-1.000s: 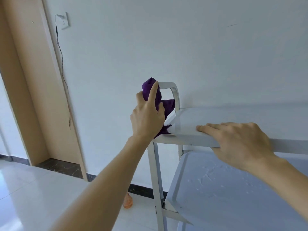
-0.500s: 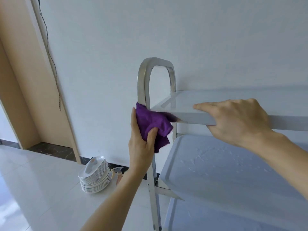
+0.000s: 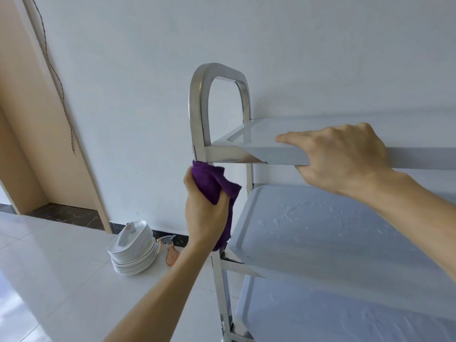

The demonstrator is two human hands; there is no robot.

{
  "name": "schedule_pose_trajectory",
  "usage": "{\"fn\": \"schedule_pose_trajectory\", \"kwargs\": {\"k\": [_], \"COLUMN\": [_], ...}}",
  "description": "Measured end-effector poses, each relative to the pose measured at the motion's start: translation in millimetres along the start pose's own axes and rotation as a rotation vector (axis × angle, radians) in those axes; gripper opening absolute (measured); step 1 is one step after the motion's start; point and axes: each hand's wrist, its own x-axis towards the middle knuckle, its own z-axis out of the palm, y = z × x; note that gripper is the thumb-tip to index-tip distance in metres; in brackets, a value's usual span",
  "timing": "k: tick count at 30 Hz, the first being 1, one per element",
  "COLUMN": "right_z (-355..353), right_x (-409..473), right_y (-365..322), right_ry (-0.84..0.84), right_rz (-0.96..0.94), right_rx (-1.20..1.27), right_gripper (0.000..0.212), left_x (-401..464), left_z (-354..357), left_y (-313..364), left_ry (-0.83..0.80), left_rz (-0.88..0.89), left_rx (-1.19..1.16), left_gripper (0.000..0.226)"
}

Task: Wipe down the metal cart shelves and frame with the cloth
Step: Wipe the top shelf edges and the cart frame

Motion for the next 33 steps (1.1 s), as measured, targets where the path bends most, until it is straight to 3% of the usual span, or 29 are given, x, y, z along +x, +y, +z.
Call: {"fn": "schedule_pose_trajectory", "kwargs": {"k": [4,13,19,25,30,33], "right_z": [2,8,8,21,43,61], "right_x": [-1,-4,-8,-44,-81,-112], "right_y": [1,3,4,6,0,-9], "right_ry": [0.027,0.101,0.143,0.301,0.492,0.483], "right_rz": [-0.007,-0.025,-0.091,-0.219,-0.219,-0.217], "right_rx": [-0.007,-0.011,0.004,0.04,0.151,0.316], "right_gripper": [0.05,0.04,0.04,0.054,0.04,0.034], "left_x": [13,-68,-69,-72,-73,-80], "left_z": [4,13,19,20,17,14], "left_y": [19,-79,-100,-99,-88,-79], "left_ry": [0.053,0.021,0.031,0.079,0.037,0.017], "left_rz": [0.034,-0.127,-0.117,-0.088,-0.025,-0.02], "left_rx": [0.01,0.085,0.108,0.113,0.005,-0.091], "left_gripper": [0.07,0.081,0.082,0.076,0.064,0.052]}}
